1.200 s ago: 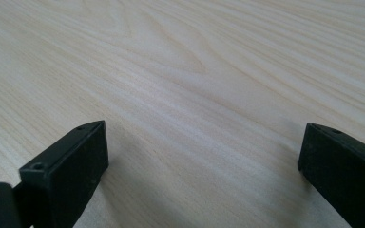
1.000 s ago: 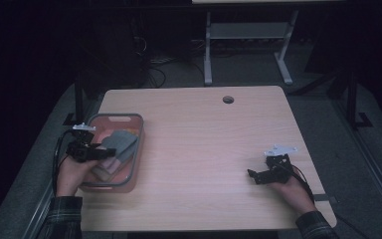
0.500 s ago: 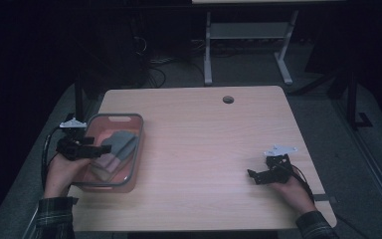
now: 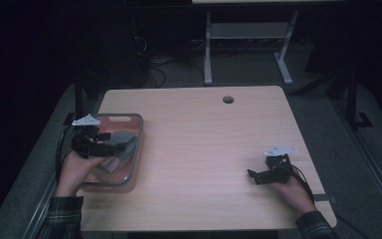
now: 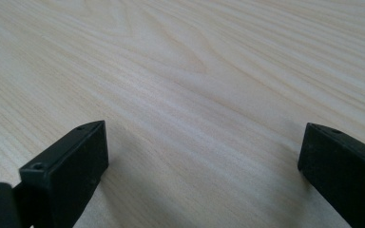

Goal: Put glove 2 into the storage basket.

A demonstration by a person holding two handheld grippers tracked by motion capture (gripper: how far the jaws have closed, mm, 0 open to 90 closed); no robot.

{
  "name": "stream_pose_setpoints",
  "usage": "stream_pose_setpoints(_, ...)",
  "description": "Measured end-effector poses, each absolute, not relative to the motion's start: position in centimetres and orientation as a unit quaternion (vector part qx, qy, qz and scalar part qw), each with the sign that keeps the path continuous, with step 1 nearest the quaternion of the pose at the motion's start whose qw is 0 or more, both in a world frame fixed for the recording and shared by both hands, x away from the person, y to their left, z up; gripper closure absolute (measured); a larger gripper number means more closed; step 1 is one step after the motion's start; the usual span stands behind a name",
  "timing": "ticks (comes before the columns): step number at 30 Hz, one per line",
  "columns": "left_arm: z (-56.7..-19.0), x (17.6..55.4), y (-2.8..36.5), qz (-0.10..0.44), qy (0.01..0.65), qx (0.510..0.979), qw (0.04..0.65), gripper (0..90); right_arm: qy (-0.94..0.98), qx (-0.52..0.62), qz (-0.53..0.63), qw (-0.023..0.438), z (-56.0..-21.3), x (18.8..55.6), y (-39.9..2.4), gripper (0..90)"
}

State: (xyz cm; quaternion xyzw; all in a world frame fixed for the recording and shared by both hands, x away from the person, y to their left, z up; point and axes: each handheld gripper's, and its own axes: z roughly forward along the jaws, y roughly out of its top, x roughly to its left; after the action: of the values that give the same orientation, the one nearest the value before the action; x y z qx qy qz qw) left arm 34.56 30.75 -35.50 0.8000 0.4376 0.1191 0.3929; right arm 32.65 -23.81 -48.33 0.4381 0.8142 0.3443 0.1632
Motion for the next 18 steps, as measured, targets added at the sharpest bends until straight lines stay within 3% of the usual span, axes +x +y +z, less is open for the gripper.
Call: stream_pose_setpoints(18, -36.6, 33.7, 22.3, 0.104, 0.382, 0.815, 0.423, 15.6, 0.815, 0.436, 0.345, 0.163, -48.3, 32.7, -23.8, 2.4)
